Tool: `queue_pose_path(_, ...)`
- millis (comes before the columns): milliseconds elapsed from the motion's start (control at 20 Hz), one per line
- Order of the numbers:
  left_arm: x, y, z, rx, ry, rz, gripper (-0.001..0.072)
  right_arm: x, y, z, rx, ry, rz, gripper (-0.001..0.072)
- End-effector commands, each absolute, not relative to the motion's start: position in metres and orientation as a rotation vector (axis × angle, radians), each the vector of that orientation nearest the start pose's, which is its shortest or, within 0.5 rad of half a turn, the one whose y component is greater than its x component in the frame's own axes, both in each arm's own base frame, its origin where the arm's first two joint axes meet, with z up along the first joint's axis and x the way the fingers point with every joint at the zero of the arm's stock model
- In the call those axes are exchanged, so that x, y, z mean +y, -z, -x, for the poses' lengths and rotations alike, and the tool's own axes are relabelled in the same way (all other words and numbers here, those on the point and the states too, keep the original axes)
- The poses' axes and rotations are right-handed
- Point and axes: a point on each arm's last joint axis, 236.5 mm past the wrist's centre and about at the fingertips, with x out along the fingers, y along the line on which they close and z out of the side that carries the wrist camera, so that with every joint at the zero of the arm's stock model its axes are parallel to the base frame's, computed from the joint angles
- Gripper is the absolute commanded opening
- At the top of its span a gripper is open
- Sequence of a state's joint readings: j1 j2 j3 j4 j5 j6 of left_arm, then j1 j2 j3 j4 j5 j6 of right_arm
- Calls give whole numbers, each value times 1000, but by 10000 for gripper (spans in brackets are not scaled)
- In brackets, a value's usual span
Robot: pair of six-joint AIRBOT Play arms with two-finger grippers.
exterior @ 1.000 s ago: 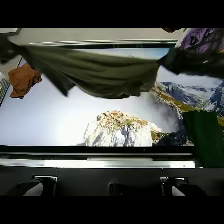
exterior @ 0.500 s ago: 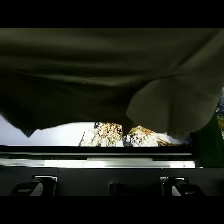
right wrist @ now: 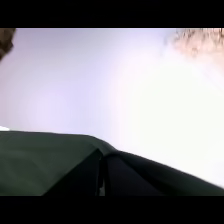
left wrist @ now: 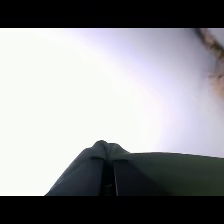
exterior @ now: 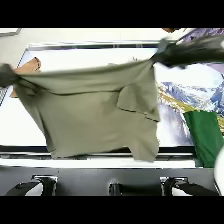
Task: Fold the clothes and pants, and hang the long-sleeved shirts on hangers.
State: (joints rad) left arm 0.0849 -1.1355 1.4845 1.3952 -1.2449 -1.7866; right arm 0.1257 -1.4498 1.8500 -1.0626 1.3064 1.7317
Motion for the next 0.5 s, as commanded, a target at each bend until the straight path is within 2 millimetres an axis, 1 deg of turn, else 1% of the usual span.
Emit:
queue_pose_path(0, 1, -56, -451, 1115, -83, 375, 16, 205, -70, -505, 1194, -377, -502, 28)
queue_pose_path(50, 0, -29, -462, 1150, -89, 391, 16, 209, -40, -519, 1215, -342, -560, 28)
queue_pose_path(100, -1, -7, -470, 1175, -89, 408, 16, 209, -17, -532, 1219, -312, -612, 28)
queue_pose_path(150, -4, 12, -476, 1197, -87, 431, 16, 212, 3, -543, 1218, -296, -647, 29)
queue_pose_path(200, -7, 27, -480, 1214, -86, 453, 16, 214, 16, -549, 1221, -290, -683, 30)
queue_pose_path(250, -10, 39, -483, 1227, -84, 474, 16, 218, 27, -552, 1227, -289, -715, 35)
queue_pose_path(300, -14, 48, -484, 1242, -81, 494, 16, 221, 34, -553, 1235, -289, -737, 64)
queue_pose_path(350, -17, 55, -484, 1256, -77, 514, 17, 223, 37, -553, 1244, -292, -749, 111)
queue_pose_path(400, -19, 58, -483, 1265, -75, 523, 22, 221, 36, -552, 1249, -294, -749, 174)
queue_pose_path(450, -19, 56, -482, 1269, -74, 527, 105, 216, 31, -550, 1261, -304, -753, 264)
